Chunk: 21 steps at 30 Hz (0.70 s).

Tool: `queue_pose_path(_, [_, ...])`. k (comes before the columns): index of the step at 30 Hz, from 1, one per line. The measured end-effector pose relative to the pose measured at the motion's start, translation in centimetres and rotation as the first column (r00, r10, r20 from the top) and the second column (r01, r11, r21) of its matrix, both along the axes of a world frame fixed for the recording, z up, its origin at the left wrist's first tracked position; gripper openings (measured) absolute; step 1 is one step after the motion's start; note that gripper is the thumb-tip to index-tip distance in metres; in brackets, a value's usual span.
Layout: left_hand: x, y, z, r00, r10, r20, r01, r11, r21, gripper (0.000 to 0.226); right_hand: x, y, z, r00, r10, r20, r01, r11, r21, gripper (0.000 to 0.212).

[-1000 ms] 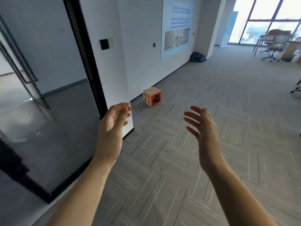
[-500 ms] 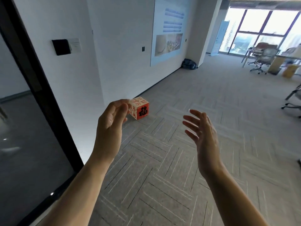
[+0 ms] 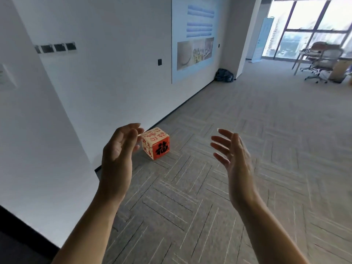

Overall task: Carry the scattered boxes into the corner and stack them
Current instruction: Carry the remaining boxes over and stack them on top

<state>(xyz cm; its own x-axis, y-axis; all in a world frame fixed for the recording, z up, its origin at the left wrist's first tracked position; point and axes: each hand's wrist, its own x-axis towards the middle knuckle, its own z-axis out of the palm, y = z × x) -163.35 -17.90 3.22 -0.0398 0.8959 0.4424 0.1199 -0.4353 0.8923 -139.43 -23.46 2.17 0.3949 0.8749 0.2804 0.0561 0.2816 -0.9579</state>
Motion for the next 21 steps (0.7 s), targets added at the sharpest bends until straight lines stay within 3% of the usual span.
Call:
queue_pose_path(6, [5.6,13.6,1.7,0.994,0.108,0.016,-0.108,0.994,0.003,0.062,6.9,17.0,2.2,0.996,0.089,0.008,-0.09,0.996,0.011,0.085])
queue_pose_path(13, [8.6,31.0,2.0,0.979,0.201,0.032,-0.202,0.978,0.043,0.058,10.0,36.9,2.9,0.979,0.194,0.064,-0.196,0.98,0.032,0.091])
queue_pose_path(21, [11.0,53.9,-0.7,0.978,0.202,0.056,-0.203,0.979,0.006,0.054,12.8,58.5,1.2,0.977,0.18,0.116,-0.181,0.983,-0.004,0.094])
